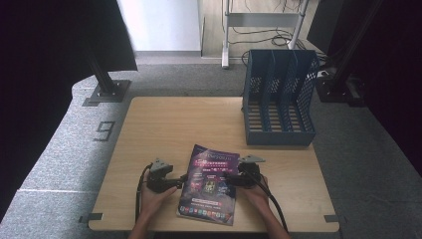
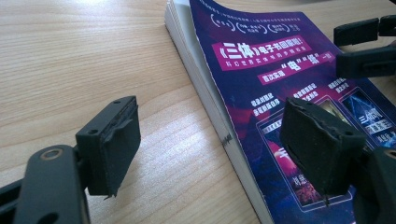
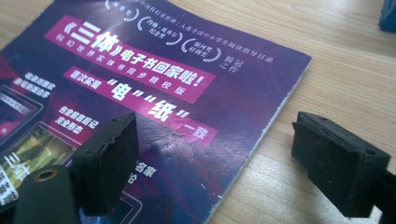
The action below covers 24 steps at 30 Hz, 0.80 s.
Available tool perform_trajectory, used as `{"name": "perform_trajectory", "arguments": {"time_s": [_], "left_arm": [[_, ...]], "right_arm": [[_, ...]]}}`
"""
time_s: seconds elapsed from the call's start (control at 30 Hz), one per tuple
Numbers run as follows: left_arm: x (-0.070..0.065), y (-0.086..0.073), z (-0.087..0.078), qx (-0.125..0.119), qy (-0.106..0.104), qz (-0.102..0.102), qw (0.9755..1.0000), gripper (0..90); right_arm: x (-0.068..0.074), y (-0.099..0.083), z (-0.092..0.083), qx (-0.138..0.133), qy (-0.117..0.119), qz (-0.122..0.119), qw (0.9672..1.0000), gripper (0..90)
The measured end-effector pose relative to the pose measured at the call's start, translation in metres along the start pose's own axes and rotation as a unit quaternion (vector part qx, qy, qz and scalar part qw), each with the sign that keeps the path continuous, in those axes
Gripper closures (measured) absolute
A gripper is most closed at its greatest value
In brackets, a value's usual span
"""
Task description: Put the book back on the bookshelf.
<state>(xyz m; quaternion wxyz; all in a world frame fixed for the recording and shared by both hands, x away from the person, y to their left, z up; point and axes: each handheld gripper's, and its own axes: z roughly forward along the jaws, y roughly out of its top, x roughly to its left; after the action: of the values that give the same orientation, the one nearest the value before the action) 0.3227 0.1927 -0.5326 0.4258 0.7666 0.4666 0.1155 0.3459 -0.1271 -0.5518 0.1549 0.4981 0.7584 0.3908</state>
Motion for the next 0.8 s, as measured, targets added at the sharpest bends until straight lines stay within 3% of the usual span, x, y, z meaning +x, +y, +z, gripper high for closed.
{"name": "perform_trajectory", "arguments": {"time_s": [0.2, 0.8], "left_arm": [[0.0017, -0.0007, 0.0016, 0.002, -0.002, -0.004, 1.0, 20.8], [-0.0006, -0.0009, 0.0037, 0.004, -0.005, -0.003, 1.0, 21.9]], "right_arm": [[0.005, -0.0026, 0.0007, -0.011, 0.006, -0.02, 0.9997, 22.7], [0.0041, -0.0033, -0.0006, -0.013, 0.002, -0.017, 0.9998, 27.0]]}}
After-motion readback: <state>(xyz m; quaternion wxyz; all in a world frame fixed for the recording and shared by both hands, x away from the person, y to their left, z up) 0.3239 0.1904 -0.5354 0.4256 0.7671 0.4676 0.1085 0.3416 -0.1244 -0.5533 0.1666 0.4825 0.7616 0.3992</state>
